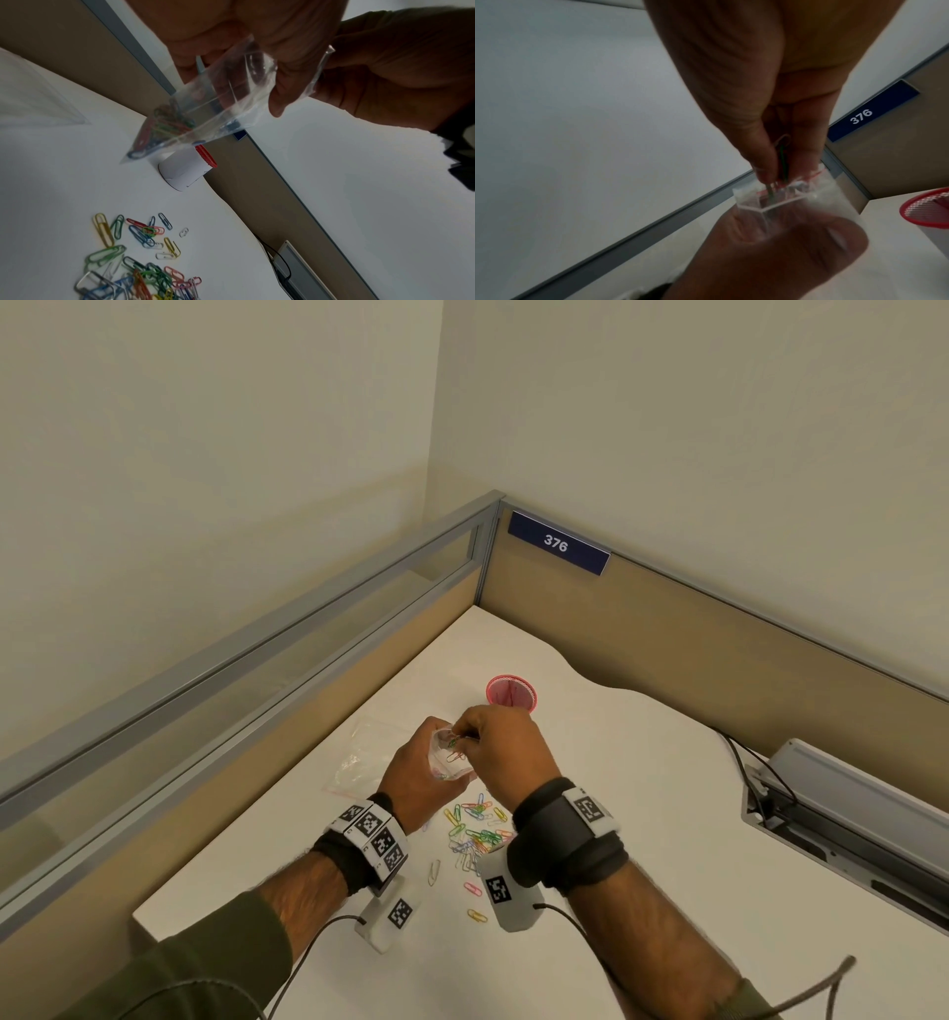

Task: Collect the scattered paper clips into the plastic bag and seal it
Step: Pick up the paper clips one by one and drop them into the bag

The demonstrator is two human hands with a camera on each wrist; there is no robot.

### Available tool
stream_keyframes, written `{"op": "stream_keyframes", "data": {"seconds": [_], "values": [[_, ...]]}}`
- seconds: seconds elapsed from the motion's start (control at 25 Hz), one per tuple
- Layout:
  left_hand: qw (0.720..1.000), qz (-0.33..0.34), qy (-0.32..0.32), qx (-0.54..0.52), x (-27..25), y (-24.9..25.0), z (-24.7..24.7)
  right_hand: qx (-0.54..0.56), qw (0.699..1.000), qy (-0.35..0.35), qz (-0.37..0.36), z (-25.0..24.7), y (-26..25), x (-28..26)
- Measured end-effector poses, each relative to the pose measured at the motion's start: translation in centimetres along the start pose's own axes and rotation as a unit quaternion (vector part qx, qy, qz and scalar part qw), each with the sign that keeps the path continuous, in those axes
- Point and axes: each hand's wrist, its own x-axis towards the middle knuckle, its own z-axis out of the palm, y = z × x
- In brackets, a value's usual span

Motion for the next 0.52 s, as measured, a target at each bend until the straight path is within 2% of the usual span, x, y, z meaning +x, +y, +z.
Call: {"op": "stream_keyframes", "data": {"seconds": [0.08,0.2,0.32,0.4,0.52], "values": [[1.0,-0.002,-0.001,-0.005,0.0,-0.1,0.0,0.004,1.0,0.008,-0.009,-0.1,-0.3,-0.2],[1.0,0.013,0.001,-0.01,-0.4,-0.3,-0.4,0.042,0.997,0.067,-0.022,-1.5,-0.1,-0.7],[0.999,0.017,0.008,-0.026,-1.1,-0.6,-1.4,0.044,0.993,0.109,-0.015,-1.9,2.8,-1.6],[0.999,0.012,0.018,-0.029,-1.5,-0.8,-2.4,-0.015,0.999,0.051,0.001,0.6,5.4,-2.4],[0.999,0.004,0.028,-0.024,-1.9,-1.2,-3.7,-0.073,0.992,-0.106,0.008,7.5,7.9,-3.9]]}}
